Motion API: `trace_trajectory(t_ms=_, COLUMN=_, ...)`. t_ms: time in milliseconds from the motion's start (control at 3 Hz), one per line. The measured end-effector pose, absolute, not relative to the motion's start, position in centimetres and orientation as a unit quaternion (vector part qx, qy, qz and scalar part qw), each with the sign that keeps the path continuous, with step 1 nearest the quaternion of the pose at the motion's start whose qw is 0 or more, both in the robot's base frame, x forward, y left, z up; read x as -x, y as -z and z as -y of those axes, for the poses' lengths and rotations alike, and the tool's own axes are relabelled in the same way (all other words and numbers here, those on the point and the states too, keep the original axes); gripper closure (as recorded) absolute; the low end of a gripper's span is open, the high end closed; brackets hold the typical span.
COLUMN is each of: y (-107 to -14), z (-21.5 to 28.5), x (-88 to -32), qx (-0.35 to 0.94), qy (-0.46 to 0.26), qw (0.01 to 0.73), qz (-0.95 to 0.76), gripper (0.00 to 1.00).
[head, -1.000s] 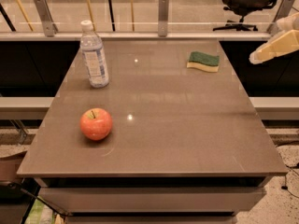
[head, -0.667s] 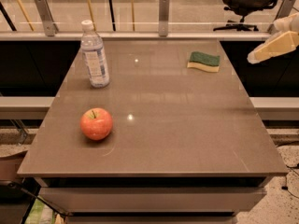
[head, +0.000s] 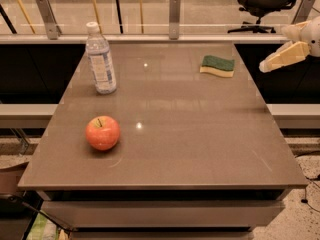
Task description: Move sponge near apple
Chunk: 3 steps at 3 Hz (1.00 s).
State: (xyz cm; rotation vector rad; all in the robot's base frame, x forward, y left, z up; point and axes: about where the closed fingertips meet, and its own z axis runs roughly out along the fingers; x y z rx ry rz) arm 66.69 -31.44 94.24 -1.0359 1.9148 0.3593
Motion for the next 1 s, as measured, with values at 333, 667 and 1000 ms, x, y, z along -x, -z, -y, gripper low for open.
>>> trace_trajectory(t_ms=333, y=-94.2, z=31.4, x=-66.7, qx=0.419, qy=-0.146, qw=0.451, qz=-0.775, gripper=0.00)
trace_trajectory(t_ms=667, y=-94.5, z=30.6, x=-67.0, qx=0.418, qy=-0.165, qw=0.464, qz=-0.763, gripper=0.00)
trace_trajectory(t_ms=1000, y=-93.9, z=29.3, x=-67.8, qx=0.420, qy=-0.197, qw=0.486, qz=-0.741, gripper=0.00)
